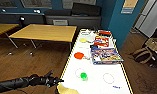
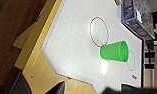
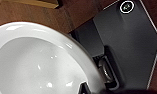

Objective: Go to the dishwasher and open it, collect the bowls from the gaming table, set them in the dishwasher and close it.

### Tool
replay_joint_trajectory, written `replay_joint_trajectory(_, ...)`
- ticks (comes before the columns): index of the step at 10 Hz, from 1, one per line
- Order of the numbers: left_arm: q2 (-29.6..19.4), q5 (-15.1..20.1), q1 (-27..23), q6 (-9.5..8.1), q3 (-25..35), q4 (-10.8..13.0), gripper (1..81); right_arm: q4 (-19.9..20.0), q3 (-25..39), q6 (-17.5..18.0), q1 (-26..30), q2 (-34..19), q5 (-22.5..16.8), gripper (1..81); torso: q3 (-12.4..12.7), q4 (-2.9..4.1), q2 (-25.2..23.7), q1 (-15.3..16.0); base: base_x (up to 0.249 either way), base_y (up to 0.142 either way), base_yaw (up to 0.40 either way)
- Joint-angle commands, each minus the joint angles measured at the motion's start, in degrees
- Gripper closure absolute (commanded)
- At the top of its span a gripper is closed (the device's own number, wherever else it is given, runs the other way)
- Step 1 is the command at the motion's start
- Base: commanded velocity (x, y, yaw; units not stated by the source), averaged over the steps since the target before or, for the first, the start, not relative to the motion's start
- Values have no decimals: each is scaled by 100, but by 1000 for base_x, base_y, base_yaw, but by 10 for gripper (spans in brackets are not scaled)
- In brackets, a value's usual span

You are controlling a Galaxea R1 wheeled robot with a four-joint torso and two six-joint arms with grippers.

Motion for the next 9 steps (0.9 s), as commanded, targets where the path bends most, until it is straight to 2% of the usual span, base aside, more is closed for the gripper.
replay_joint_trajectory(1, 41, 359, -1224, -16, -15, -10, 10, -126, 138, -23, 242, -187, -247, 811, 0, 0, 0, 0, 0, 0, 0)
replay_joint_trajectory(2, 111, 612, -1478, -182, -86, -159, 10, -126, 138, -23, 259, -187, -247, 811, 0, 0, 0, 0, 0, 0, 0)
replay_joint_trajectory(3, 208, 1001, -1671, -464, -104, -124, 10, -126, 138, -23, 268, -187, -256, 811, 0, 0, 0, 0, 0, 0, 0)
replay_joint_trajectory(4, 313, 1062, -1760, -526, -155, -124, 10, -126, 130, -23, 294, -178, -273, 811, 0, 0, 2, 0, 0, 0, 0)
replay_joint_trajectory(9, 1377, 1194, -1857, -535, -912, -62, 10, -118, 130, -23, 321, -143, -327, 811, 0, 0, 5, 2, 0, 0, 0)
